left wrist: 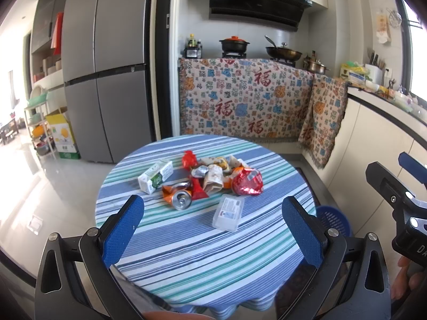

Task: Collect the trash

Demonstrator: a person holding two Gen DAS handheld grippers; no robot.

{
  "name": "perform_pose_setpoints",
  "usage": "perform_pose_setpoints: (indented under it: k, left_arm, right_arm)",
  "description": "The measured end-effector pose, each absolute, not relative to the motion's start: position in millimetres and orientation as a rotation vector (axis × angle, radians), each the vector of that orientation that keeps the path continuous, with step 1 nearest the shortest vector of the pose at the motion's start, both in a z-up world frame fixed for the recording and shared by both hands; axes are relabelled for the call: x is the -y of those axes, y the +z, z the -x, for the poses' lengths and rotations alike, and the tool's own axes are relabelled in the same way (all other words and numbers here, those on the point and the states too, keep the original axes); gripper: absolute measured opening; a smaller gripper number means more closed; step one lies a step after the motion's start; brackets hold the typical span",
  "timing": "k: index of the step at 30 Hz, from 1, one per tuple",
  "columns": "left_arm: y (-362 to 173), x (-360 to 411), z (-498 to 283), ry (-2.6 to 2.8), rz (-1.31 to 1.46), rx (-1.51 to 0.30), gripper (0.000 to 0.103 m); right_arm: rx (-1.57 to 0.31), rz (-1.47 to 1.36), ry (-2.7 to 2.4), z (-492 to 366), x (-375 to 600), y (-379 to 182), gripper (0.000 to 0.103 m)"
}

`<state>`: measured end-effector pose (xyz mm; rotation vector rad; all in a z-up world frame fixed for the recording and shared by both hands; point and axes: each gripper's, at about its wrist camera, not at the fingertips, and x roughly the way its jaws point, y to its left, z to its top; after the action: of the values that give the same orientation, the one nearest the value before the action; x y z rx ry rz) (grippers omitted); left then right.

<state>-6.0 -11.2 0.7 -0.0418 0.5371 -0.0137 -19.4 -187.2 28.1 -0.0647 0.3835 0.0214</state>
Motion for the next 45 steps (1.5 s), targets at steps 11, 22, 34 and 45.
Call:
perform_pose_setpoints:
  k: [11,22,34,45]
  left_arm:
    - [0.5,12.3,6.1,-0.012,0.041,-0.536,0.103]
    - [2.0,15.8,6.5,-0.011,0.039,-0.54,0.103]
    - [-21.2,2.5,-9.4,-0.01,0.049,-0.601,0.103]
    - [-83.9,9.2,-54.2,-0.121,0.08,-0.753,0.102]
  right_arm:
    - [-0.383,0.065,0.019,19.6,187.1,28.9,0.103]
    - [-0.388,0.064,0.016,18.4,188.7,26.7,0.103]
    - [-0.405,0.052,-0.008,14.7,197.6,15.2,0.103]
    - [-0.445,0.026,-0.025,-0.6,212.2,-8.3,0.103]
